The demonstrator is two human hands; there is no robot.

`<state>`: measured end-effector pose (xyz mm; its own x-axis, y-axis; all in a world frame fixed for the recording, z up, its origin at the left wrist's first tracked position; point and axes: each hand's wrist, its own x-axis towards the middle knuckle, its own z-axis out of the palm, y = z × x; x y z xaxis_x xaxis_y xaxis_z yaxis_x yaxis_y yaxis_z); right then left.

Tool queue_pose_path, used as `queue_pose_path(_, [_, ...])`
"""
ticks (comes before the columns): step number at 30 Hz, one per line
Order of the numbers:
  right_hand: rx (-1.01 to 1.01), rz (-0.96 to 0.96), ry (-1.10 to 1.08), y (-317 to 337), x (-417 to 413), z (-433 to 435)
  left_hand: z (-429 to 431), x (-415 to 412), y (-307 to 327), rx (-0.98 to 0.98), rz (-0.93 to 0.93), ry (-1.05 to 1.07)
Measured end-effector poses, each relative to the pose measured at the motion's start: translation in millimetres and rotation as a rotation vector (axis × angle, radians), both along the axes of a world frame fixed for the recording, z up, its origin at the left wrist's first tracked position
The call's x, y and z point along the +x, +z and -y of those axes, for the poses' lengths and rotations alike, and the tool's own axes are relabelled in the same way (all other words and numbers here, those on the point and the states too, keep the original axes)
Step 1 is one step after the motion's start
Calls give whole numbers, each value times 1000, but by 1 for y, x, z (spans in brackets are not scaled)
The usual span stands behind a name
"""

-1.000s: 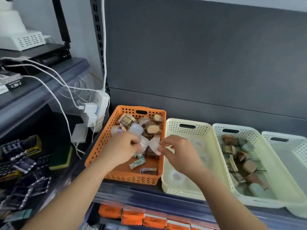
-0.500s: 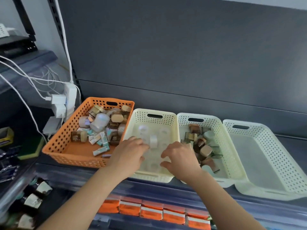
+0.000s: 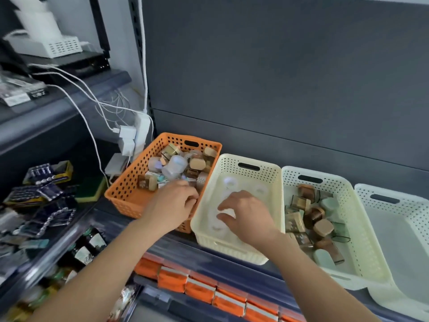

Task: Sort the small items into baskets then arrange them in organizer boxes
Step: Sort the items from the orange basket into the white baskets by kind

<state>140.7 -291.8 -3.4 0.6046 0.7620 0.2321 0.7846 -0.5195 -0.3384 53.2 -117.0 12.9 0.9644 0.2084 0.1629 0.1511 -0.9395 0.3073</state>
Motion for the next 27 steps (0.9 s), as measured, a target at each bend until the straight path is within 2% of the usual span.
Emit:
queue_pose_path(4, [13, 36, 99, 11, -2, -47, -53, 4, -2, 30, -193, 83])
queue_pose_path(6, [-102, 48, 158, 16, -3, -73, -75, 7, -8, 24, -308, 72])
queue_pose_path(8, [-303, 41, 162, 18, -3, -98, -91, 11, -16, 46, -385, 40])
queue_pose_path(12, [-627, 5, 163, 9, 1, -135, -125, 18, -30, 177, -242, 17])
queue_pose_path(16, [-791, -140, 183, 1, 6, -152, -149, 26, -36, 300, -281, -43])
queue_pose_path(23, [-803, -253, 155, -2, 4, -162, -154, 35, -40, 407, -333, -102])
queue_pose_path(27, [-724, -247, 156, -1, 5, -160, -153, 33, -35, 236, -363, -128])
